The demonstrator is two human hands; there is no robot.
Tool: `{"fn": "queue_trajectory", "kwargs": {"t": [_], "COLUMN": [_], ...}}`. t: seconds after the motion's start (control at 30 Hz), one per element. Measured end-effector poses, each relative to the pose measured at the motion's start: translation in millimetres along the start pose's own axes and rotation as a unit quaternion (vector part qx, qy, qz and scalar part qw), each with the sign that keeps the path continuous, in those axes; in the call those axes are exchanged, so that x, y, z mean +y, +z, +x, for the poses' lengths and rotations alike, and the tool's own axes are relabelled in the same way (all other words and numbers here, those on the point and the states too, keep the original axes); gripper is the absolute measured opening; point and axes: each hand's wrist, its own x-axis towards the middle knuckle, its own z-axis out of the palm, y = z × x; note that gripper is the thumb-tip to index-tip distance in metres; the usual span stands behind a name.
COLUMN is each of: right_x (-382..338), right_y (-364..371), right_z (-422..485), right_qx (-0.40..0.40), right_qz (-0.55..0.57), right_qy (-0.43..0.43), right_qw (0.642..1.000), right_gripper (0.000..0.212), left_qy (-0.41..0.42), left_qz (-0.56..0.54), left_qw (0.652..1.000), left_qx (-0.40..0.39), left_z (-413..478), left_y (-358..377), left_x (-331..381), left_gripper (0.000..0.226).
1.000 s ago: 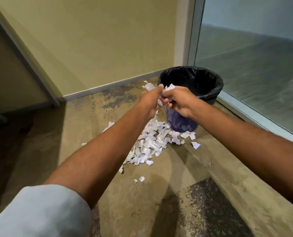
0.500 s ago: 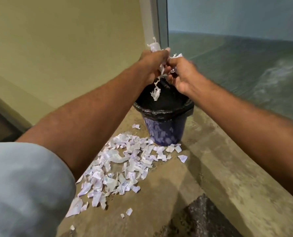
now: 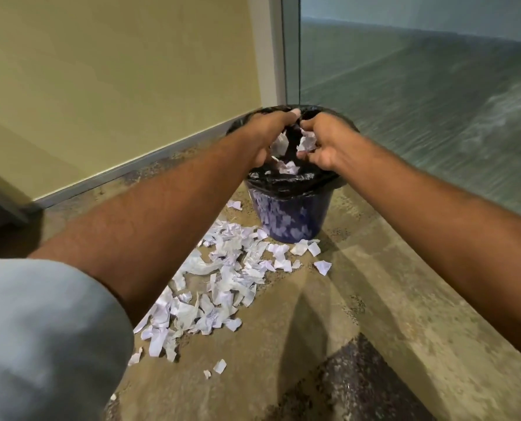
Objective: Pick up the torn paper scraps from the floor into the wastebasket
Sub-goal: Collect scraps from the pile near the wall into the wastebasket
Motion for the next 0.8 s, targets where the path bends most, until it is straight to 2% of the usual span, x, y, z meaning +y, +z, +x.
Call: {"fn": "queue_trajectory", "kwargs": {"t": [0.17, 0.3, 0.5, 0.63, 0.8], "right_x": [9, 5, 6, 18, 46], "right_y": [7, 10, 16, 25, 44], "right_z": [3, -14, -32, -54, -98], "right_qx": [0.013, 0.046, 0.087, 0.049, -0.046], "right_qz": [0.022, -0.008, -0.003, -0.020, -0.077], "right_qy": [0.005, -0.035, -0.091, -0.130, -0.168], "right_qw": [1.000, 0.998, 0.992, 0.990, 0.982], "right_gripper": [0.029, 0.018, 0.020, 0.021, 0.004], "left_qy": [0.015, 0.045, 0.118, 0.125, 0.051], "left_qz": [0.047, 0.027, 0.003, 0.043, 0.073], "left_qw": [0.998, 0.995, 0.987, 0.988, 0.993], "left_qx": [0.044, 0.087, 0.111, 0.077, 0.074], "left_z": [3, -2, -47, -90, -132], "left_y": [-8, -17, -43, -73, -108], "left_x": [-9, -21, -47, -78, -140], "left_gripper": [0.021, 0.014, 0.011, 0.011, 0.017]}}
